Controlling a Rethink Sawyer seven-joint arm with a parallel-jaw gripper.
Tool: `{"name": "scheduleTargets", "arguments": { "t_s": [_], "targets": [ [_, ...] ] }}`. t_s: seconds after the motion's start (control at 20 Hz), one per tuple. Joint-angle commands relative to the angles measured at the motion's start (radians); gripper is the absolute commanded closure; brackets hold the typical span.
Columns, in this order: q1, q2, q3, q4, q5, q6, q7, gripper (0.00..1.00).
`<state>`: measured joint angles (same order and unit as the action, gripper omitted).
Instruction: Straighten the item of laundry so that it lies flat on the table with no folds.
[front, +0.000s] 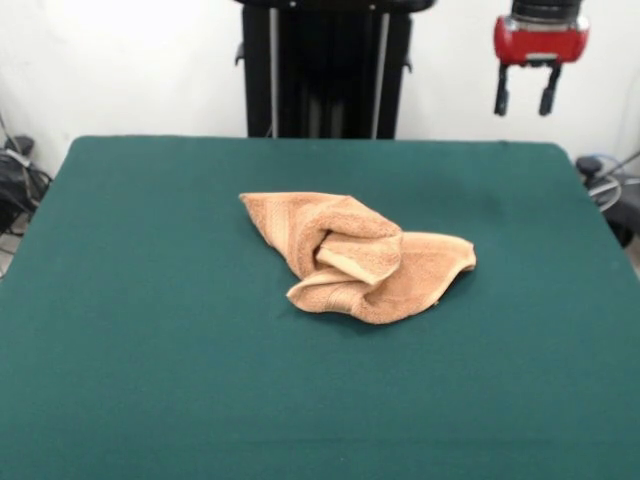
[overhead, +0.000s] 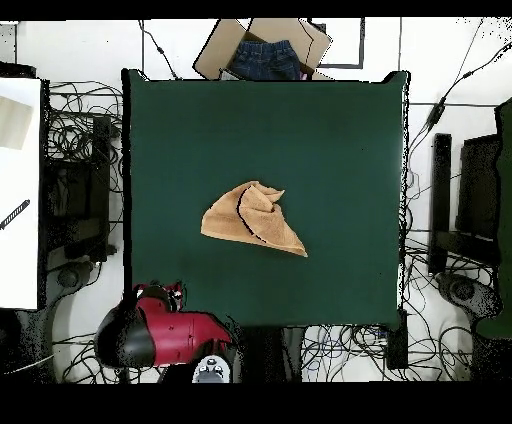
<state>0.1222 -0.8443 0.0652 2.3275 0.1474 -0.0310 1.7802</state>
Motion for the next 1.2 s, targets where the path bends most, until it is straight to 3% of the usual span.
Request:
{"name": "scheduleTargets", "arguments": {
  "t_s": [0.05, 0.25, 0.45, 1.2],
  "targets": [
    [0.106, 0.024, -0.041, 0.126, 0.399, -0.113, 0.696, 0.00],
    [0.208, 0.008, -0.086, 0.153, 0.574, -0.084, 0.796, 0.00],
    [0.208, -0.001, -0.044, 0.173, 0.630, -0.105, 0.880, 0.00],
    [0.232, 0.021, -0.092, 0.134, 0.553, -0.077, 0.942, 0.00]
  ]
}}
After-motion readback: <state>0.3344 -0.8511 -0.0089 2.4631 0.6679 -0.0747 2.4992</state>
